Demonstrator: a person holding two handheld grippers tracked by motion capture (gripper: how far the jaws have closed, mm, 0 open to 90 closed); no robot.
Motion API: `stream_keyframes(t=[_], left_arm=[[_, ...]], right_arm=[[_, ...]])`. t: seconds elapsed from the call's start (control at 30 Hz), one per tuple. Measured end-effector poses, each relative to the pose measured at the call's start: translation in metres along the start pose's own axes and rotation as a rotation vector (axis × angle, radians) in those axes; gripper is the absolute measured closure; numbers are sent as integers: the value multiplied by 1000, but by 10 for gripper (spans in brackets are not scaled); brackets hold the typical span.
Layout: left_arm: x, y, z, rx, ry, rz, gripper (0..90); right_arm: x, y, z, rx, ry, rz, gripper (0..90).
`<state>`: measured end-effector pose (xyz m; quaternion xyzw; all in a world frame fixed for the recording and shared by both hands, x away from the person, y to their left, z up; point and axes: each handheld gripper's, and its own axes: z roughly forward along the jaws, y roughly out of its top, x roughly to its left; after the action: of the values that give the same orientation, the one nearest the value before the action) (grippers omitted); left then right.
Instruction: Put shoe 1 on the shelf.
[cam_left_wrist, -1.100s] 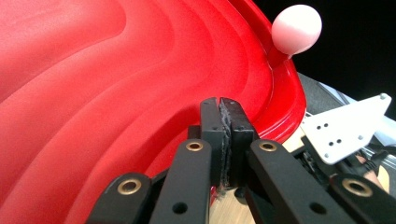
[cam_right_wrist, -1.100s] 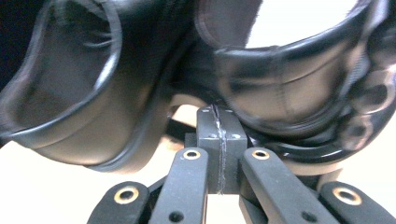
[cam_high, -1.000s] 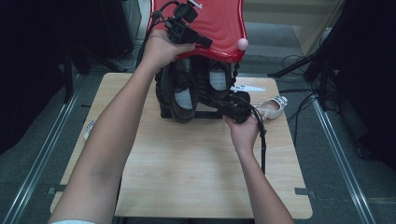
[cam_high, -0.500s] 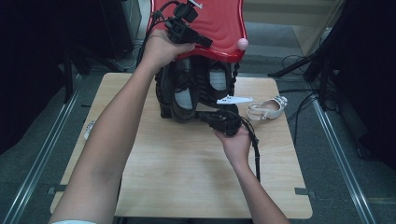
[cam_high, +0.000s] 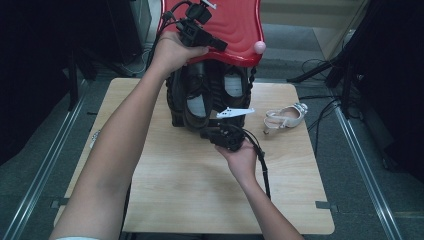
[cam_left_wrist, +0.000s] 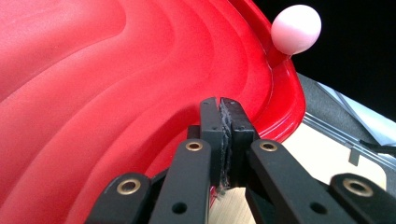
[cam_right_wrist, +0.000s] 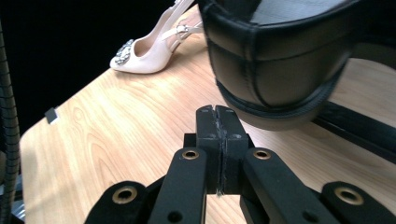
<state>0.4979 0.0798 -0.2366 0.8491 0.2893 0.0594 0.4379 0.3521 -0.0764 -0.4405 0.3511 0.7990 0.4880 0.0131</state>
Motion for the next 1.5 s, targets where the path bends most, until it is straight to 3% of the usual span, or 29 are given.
stream_keyframes(t=[0.37, 0.5, 0.6, 0.73, 0.9, 0.97, 1.27, 1.5], left_arm=[[0, 0, -1, 2, 8, 16, 887], [0, 0, 0, 1, 8, 15, 887], [-1, -1, 0, -3, 9, 11, 887], [-1, -1, 0, -4, 9, 10, 887], [-1, -1, 0, -5, 9, 7, 887], [-1, -1, 0, -3, 9, 7, 887], [-1, -1, -1, -6, 11, 9, 887], [-1, -2, -1, -12, 15, 12, 882]], right_arm=[[0, 12, 12, -8, 17, 8, 900], [2, 15, 12, 6, 0, -17, 900], [-1, 18, 12, 17, 26, -10, 900], [-4, 23, 11, 17, -1, -13, 900], [-10, 31, 11, 5, -20, 6, 900], [-13, 35, 12, -9, -6, 34, 900], [-13, 56, 31, -20, -33, 37, 900], [-13, 63, 42, -35, -27, 47, 900]])
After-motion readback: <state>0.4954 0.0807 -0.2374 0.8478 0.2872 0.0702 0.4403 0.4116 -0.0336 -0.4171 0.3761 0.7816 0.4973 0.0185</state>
